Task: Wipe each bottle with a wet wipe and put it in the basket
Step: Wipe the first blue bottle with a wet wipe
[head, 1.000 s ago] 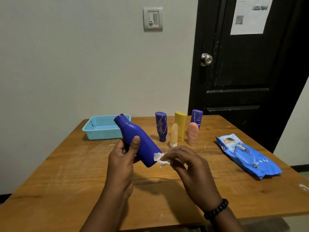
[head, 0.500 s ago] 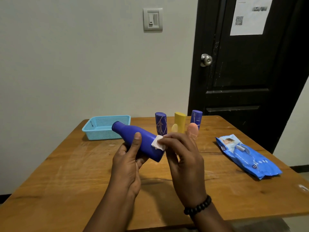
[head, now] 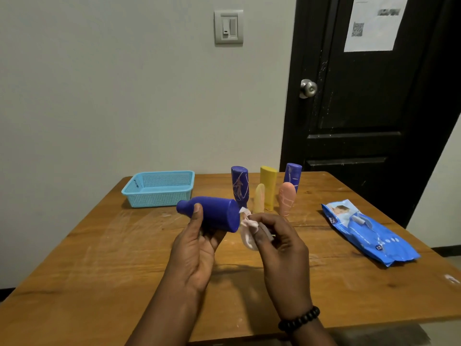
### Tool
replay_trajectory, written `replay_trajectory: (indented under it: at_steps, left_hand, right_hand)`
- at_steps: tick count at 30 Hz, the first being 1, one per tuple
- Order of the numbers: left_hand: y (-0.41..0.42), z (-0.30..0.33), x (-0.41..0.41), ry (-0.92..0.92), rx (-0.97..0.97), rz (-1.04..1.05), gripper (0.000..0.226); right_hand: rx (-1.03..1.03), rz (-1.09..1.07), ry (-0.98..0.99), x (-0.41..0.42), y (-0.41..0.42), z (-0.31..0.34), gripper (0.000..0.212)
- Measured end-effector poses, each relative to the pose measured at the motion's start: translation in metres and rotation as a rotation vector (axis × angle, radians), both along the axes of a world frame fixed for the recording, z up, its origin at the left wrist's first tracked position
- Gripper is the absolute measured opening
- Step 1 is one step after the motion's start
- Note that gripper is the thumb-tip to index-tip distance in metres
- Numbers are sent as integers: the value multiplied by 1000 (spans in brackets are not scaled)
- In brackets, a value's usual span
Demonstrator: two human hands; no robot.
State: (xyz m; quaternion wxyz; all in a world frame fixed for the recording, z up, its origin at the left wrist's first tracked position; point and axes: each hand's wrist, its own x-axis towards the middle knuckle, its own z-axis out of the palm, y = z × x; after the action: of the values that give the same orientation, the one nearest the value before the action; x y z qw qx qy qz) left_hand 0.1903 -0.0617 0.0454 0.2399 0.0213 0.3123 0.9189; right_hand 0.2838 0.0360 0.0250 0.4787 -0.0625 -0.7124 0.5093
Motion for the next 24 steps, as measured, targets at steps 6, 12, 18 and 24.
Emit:
replay_trajectory:
  at_steps: [6,12,18,24]
  left_hand:
    - [-3,0,1,-50,41,-134,50]
    - [-9,1,1,20,90,-203,34]
    - [-11,-8,5,141,-3,-231,64]
    - [-11,-9,13,265,-13,-281,52]
  right_hand:
    - [179,106,-43,5,-2,4,27]
    - [268,227,-109,9,-6,4,27]
    - [382,112,-97,0,-8,11,23]
    - [626,-136,-46,-19,-6,33,27]
